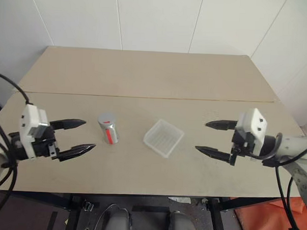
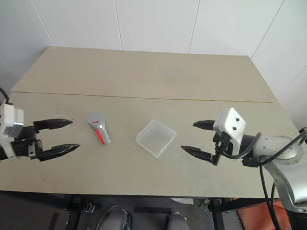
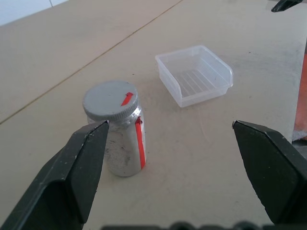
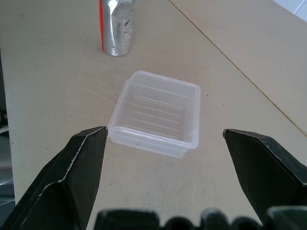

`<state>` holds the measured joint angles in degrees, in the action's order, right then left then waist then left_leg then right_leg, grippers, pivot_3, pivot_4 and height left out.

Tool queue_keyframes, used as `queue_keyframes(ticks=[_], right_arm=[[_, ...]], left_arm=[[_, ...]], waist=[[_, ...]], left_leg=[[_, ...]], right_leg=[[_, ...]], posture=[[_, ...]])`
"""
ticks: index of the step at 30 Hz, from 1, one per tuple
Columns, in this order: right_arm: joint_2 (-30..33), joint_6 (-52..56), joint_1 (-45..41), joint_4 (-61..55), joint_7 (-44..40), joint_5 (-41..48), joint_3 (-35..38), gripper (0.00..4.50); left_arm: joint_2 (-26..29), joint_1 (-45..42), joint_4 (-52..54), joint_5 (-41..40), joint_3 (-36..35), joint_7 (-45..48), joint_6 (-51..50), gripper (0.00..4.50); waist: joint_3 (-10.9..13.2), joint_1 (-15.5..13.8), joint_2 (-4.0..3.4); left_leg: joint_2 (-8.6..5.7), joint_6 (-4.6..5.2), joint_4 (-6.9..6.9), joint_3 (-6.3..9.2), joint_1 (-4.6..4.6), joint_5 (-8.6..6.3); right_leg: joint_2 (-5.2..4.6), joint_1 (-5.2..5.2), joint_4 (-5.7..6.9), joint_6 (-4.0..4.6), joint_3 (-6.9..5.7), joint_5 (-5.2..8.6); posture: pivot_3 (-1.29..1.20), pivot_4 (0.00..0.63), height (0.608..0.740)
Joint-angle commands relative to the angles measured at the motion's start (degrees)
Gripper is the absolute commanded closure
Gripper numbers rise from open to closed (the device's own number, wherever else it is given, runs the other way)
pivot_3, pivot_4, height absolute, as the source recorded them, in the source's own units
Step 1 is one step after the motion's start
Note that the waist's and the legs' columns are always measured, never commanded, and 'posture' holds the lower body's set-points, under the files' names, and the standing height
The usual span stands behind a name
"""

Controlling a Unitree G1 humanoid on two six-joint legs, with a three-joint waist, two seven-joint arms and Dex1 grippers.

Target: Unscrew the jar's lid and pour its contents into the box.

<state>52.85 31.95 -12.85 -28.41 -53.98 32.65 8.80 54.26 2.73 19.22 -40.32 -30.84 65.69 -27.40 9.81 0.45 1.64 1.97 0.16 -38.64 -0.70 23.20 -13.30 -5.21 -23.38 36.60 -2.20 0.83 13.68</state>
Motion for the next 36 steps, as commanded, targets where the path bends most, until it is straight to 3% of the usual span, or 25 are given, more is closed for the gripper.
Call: queue_keyframes(ticks=[1, 17, 26, 32, 36], right_arm=[[0.0, -1.6, -0.3, -0.4, 0.2, -1.0, 0.5, 0.00], [1.2, -4.7, 0.9, 3.2, -3.5, -1.4, 4.5, 0.00], [1.4, -4.8, -1.7, 4.8, -4.8, -2.8, 1.9, 0.00], [2.5, -4.0, -2.4, 5.4, -6.9, -1.7, 2.9, 0.00], [3.1, -4.0, -3.7, 6.4, -7.5, -1.8, 2.7, 0.00]], left_arm=[[-0.1, 0.1, 2.3, -1.0, -1.3, -1.4, -0.4, 0.03], [-8.9, 4.2, 9.5, 1.8, 3.5, -11.8, 0.9, 0.03], [-23.5, 7.1, 23.1, 8.8, 12.4, -36.9, -2.8, 0.03], [-29.9, 14.1, 27.5, 14.6, 17.0, -44.0, -0.5, 0.03], [-35.7, 13.5, 26.3, 23.1, 21.4, -52.6, 2.6, 0.03]], waist=[[0.0, -0.1, 0.00], [0.0, 0.2, 0.00], [0.0, 0.1, 0.02], [0.0, 0.2, 0.02], [0.0, -0.3, 0.03]], left_leg=[[0.00, 0.00, 0.00, 0.00, 0.00, 0.00], [0.00, 0.00, 0.02, -0.01, 0.00, 0.00], [-0.02, 0.00, 0.00, 0.04, -0.02, 0.00], [-0.03, 0.00, 0.00, 0.04, -0.07, 0.00], [-0.04, 0.00, -0.02, 0.05, -0.11, 0.00]], right_leg=[[-0.01, 0.01, 0.00, 0.00, 0.00, 0.00], [0.01, 0.01, -0.01, 0.01, 0.02, 0.00], [0.00, 0.11, -0.03, 0.01, 0.01, -0.02], [0.02, 0.12, 0.00, 0.03, 0.04, -0.02], [0.02, 0.21, -0.04, 0.03, 0.01, -0.01]], posture=[[0.00, 0.150, 0.740], [0.00, 0.150, 0.740], [0.00, 0.150, 0.740], [0.00, 0.150, 0.740], [0.00, 0.150, 0.740]])
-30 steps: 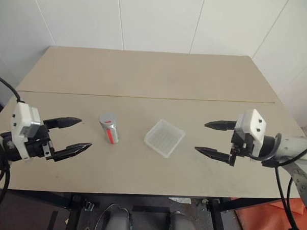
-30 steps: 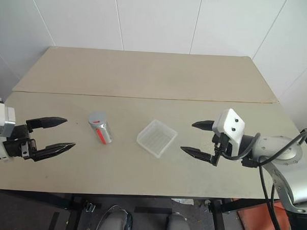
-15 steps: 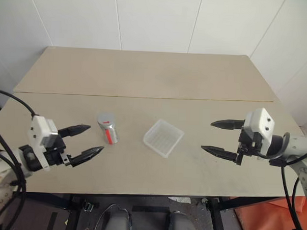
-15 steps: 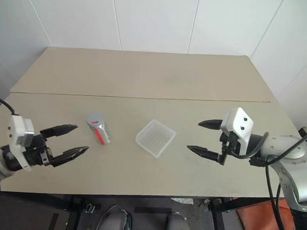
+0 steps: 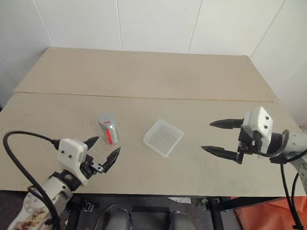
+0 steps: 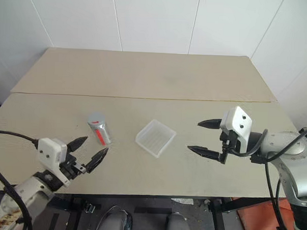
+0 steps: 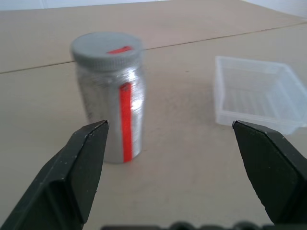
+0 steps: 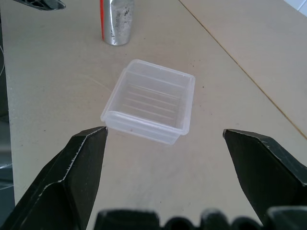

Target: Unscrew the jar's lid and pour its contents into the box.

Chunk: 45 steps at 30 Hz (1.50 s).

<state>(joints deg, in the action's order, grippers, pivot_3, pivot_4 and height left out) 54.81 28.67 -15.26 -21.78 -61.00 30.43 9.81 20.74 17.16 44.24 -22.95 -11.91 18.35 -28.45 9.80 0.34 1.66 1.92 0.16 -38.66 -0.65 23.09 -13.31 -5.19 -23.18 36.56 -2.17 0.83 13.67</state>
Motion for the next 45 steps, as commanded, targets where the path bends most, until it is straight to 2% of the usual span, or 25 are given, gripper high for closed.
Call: queue_keyframes(ticks=[1, 5, 14, 24, 34, 45], right_arm=[[1.2, -0.6, -1.5, -0.1, -0.6, 0.5, 1.8, 0.00], [1.4, -0.4, -2.3, 0.1, -0.8, 0.5, 1.8, 0.00], [1.9, 1.7, -1.7, -1.7, -1.0, 4.4, 6.2, 0.00], [3.2, 1.3, 1.0, -3.5, -1.1, 5.1, 8.5, 0.00], [3.5, 1.2, 1.1, -4.0, -1.0, 5.6, 9.3, 0.00], [3.5, 0.4, 2.0, -4.0, -1.9, 5.8, 9.8, 0.00]], left_arm=[[-2.8, -1.4, 0.3, 7.8, 3.5, -6.2, 4.9, 0.03], [-4.7, -3.9, -5.3, 14.4, 6.4, -8.7, 11.1, 0.03], [-9.5, -8.4, -12.6, 18.6, 9.3, -11.3, 16.7, 0.03], [-13.9, -10.5, -14.8, 20.0, 10.7, -14.7, 15.6, 0.03], [-15.3, -14.4, -18.4, 23.7, 11.4, -17.8, 15.8, 0.03], [-19.6, -17.8, -21.4, 27.2, 13.7, -21.8, 16.2, 0.03]], waist=[[0.0, -0.3, 0.01], [0.0, -0.8, 0.00], [0.0, -1.0, 0.00], [0.0, -1.0, 0.00], [0.0, -1.0, 0.00], [0.0, -1.0, 0.01]], left_leg=[[0.00, 0.00, 0.00, 0.01, 0.02, 0.00], [-0.02, 0.00, 0.00, 0.00, 0.02, 0.00], [-0.01, 0.01, -0.01, 0.01, 0.07, 0.00], [-0.01, 0.02, -0.01, 0.01, 0.08, -0.01], [-0.01, 0.02, -0.01, 0.02, 0.10, -0.01], [-0.02, 0.02, -0.01, 0.03, 0.16, -0.01]], right_leg=[[0.01, 0.01, -0.03, 0.00, -0.01, 0.00], [0.00, 0.00, -0.03, 0.01, -0.01, -0.01], [0.00, -0.01, -0.08, 0.01, -0.03, -0.02], [0.01, 0.00, -0.11, 0.00, -0.03, -0.02], [0.01, 0.01, -0.18, -0.01, -0.03, -0.03], [0.01, 0.05, -0.34, -0.06, -0.05, -0.09]], posture=[[0.00, 0.150, 0.740], [0.00, 0.150, 0.740], [0.00, 0.150, 0.740], [0.00, 0.150, 0.740], [0.00, 0.150, 0.740], [0.00, 0.150, 0.740]])
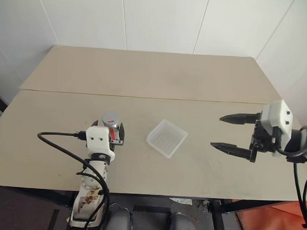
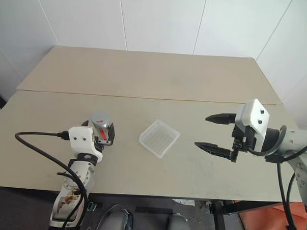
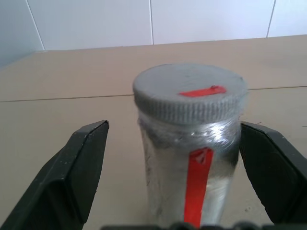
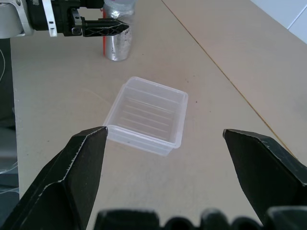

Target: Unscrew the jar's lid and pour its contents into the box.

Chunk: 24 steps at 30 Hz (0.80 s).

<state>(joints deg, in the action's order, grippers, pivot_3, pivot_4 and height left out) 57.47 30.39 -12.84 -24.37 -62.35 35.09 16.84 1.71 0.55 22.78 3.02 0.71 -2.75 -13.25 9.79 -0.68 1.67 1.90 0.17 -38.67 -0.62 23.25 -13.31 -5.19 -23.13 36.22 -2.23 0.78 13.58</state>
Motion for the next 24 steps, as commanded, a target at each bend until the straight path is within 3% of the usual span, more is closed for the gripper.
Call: queue_keyframes(ticks=[1, 13, 24], right_arm=[[0.8, -1.3, -0.5, -1.4, -0.7, 1.2, 2.7, 0.00], [0.8, -1.5, -1.6, -0.8, -1.7, 1.1, 2.5, 0.00], [0.7, -1.1, -0.9, -1.7, -1.7, 1.6, 2.8, 0.00]], left_arm=[[-0.8, -1.5, -0.3, 1.6, 1.3, -1.1, 1.2, 0.03], [-5.2, -4.5, -4.9, 5.2, 3.1, -6.2, 2.4, 0.03], [-5.1, -6.8, -6.2, 5.7, 3.3, -7.7, 3.1, 0.03]], waist=[[0.0, 0.0, 0.00], [0.0, 0.0, 0.01], [0.0, 0.0, 0.01]], left_leg=[[0.00, 0.00, 0.00, 0.00, 0.00, 0.00], [-0.02, 0.00, -0.01, 0.02, 0.01, 0.00], [-0.02, 0.00, -0.01, 0.02, 0.02, 0.00]], right_leg=[[0.00, 0.00, 0.01, 0.00, 0.00, 0.00], [0.00, 0.01, -0.03, -0.02, 0.00, -0.02], [0.00, 0.01, -0.02, -0.01, 0.00, -0.02]], posture=[[0.00, 0.150, 0.740], [0.00, 0.150, 0.740], [0.00, 0.150, 0.740]])
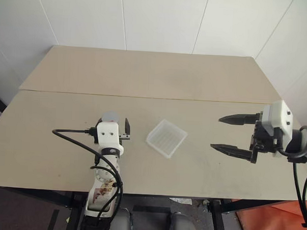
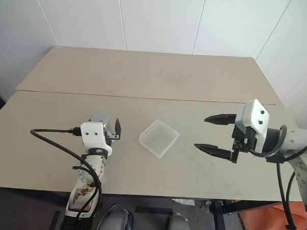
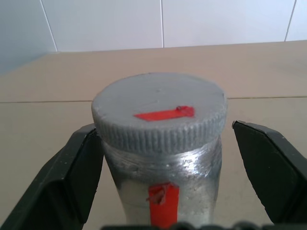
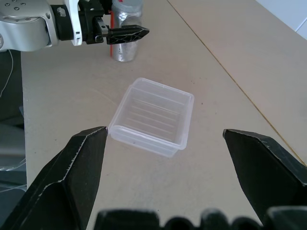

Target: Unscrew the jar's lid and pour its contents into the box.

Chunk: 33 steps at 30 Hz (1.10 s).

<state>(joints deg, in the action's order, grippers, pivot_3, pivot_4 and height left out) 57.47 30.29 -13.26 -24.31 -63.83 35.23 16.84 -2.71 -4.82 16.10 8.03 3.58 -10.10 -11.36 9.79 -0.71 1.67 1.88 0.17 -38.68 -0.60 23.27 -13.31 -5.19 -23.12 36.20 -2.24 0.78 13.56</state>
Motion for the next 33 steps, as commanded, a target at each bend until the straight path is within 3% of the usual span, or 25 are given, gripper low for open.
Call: queue_keyframes(ticks=[1, 2, 5, 9, 17, 20, 23, 26, 28, 33], right_arm=[[0.7, -0.9, -0.4, -1.8, -0.2, 1.5, 2.9, 0.00], [0.7, -0.9, -0.3, -1.9, -0.2, 1.6, 2.9, 0.00], [0.6, -0.8, 0.1, -2.2, 0.0, 1.9, 3.2, 0.00], [0.6, -0.7, 0.8, -2.6, 0.3, 2.3, 3.6, 0.00], [0.3, -0.7, 1.3, -3.2, 0.8, 2.8, 3.7, 0.00], [-0.3, -0.8, 0.7, -3.3, 1.3, 3.2, 3.2, 0.00], [-1.1, -0.8, -1.2, -2.7, 2.3, 2.8, 1.7, 0.00], [-3.7, -0.7, -5.1, -1.6, 4.5, 2.4, -1.4, 0.00], [-5.1, -0.5, -7.0, -1.1, 5.6, 2.0, -2.9, 0.00], [-11.3, 2.4, -16.2, 1.2, 11.0, 2.2, -8.8, 0.00]], left_arm=[[-0.6, -1.6, 0.3, 0.7, 0.3, -0.4, 1.2, 0.03], [-0.7, -1.9, 0.1, 0.5, 0.2, -0.4, 1.1, 0.03], [-0.5, -2.5, -0.4, 0.2, 0.0, -0.4, 1.1, 0.66], [-0.4, -3.1, -1.0, -0.2, -0.5, -0.2, 1.1, 1.92], [-0.2, -3.5, -2.0, -1.7, -2.2, 0.1, 0.9, 2.02], [2.4, -5.5, 0.0, -7.3, -3.9, 6.6, -1.9, 2.02], [9.1, -8.8, 3.4, -16.0, -6.4, 17.6, -8.2, 2.02], [23.1, -13.9, 3.9, -28.1, -11.4, 34.7, -16.8, 2.02], [29.2, -15.9, 2.7, -32.8, -13.2, 40.7, -20.2, 2.02], [44.0, -23.6, -9.1, -41.3, -15.6, 65.7, -19.1, 2.02]], waist=[[0.0, 0.0, 0.00], [0.0, 0.0, 0.00], [0.0, 0.0, 0.00], [0.0, 0.0, 0.00], [0.0, 0.0, 0.00], [0.0, 0.0, 0.00], [0.0, 0.1, 0.00], [0.0, 0.7, 0.00], [0.0, 1.1, -0.02], [0.0, 1.5, -0.03]], left_leg=[[0.00, 0.00, 0.00, 0.00, 0.00, 0.00], [-0.01, 0.00, 0.00, 0.00, 0.00, 0.00], [-0.01, 0.00, 0.00, 0.00, 0.01, 0.00], [-0.01, 0.00, 0.00, 0.00, 0.01, 0.00], [0.00, 0.00, -0.01, 0.00, 0.00, 0.00], [0.00, 0.00, -0.01, 0.00, -0.01, 0.00], [0.01, 0.00, -0.02, 0.00, -0.01, 0.00], [0.04, 0.00, 0.00, -0.01, -0.03, 0.00], [0.07, 0.00, 0.02, 0.02, -0.06, 0.00], [0.05, 0.00, 0.02, -0.01, -0.03, 0.00]], right_leg=[[0.00, 0.00, 0.00, 0.00, 0.00, 0.00], [0.00, 0.00, 0.00, 0.00, 0.00, 0.00], [0.00, 0.00, 0.00, 0.00, 0.00, 0.00], [0.00, 0.00, 0.00, 0.00, 0.00, 0.00], [0.00, 0.01, 0.00, 0.00, 0.00, -0.01], [0.00, 0.01, 0.01, 0.00, 0.00, -0.01], [0.02, -0.02, 0.05, 0.00, -0.01, -0.01], [0.06, -0.05, 0.05, 0.00, 0.01, -0.01], [0.10, -0.06, 0.09, 0.01, 0.01, 0.00], [0.05, -0.07, 0.04, 0.00, 0.00, 0.00]], posture=[[0.00, 0.150, 0.740], [0.00, 0.150, 0.740], [0.00, 0.150, 0.740], [0.00, 0.150, 0.740], [0.00, 0.150, 0.740], [0.00, 0.150, 0.740], [0.00, 0.150, 0.740], [0.00, 0.150, 0.740], [0.00, 0.150, 0.740], [0.00, 0.150, 0.740]])
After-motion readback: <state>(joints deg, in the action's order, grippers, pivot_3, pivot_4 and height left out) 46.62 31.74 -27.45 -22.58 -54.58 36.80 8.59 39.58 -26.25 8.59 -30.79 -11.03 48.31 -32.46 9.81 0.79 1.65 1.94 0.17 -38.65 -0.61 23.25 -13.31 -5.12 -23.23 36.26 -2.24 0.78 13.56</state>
